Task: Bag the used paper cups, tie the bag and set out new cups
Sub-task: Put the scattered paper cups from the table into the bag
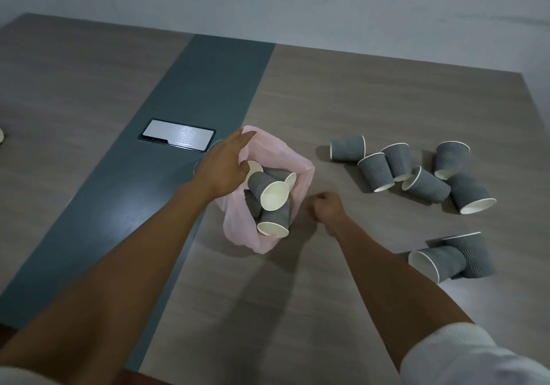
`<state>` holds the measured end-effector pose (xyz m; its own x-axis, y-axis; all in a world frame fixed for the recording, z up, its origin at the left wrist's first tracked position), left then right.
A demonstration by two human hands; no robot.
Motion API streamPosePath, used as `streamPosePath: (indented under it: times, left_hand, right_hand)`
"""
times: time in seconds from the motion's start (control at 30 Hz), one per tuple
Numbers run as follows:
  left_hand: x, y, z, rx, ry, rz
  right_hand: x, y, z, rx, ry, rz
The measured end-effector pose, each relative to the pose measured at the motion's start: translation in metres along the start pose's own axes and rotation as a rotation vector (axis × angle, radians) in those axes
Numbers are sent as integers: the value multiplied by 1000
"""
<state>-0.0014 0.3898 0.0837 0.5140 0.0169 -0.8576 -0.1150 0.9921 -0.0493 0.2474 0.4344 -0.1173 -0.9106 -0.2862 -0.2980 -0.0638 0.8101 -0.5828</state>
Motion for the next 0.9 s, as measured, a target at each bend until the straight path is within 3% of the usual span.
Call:
streamPosePath:
  times: [0.17, 0.33, 0.5, 0.67, 0.77, 0.9]
  left_hand:
    - [-1, -3, -10, -18, -8, 15]
    - [-9, -6, -24, -66, -61, 29]
    - [-31, -7, -34, -199, -187, 111]
    - [-56, -5, 2, -106, -315, 163]
    - [-69, -5, 20, -33, -391, 247]
    - [-43, -12, 18, -66, -264, 177]
  right_hand:
    - [35, 1, 14, 26, 68, -83]
    - [0, -10, -3, -4, 200, -17]
    - [-71, -50, -120, -377, 156, 104]
    - [-121, -106, -225, -627, 184, 240]
    - [-137, -112, -230, -630, 208, 313]
    - [-140, -86, -162, -423, -59, 374]
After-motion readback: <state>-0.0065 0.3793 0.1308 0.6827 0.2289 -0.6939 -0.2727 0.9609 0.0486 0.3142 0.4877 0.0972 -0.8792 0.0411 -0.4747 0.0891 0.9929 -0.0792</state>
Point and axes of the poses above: each hand's wrist, its own y-axis towards the middle knuckle, its own x-axis out of the palm, z = x × y, the point moved 10 cm from there along y, towards the middle knuckle, and after that the axes turned 3 degrees about -z, right-handed, at the moved point
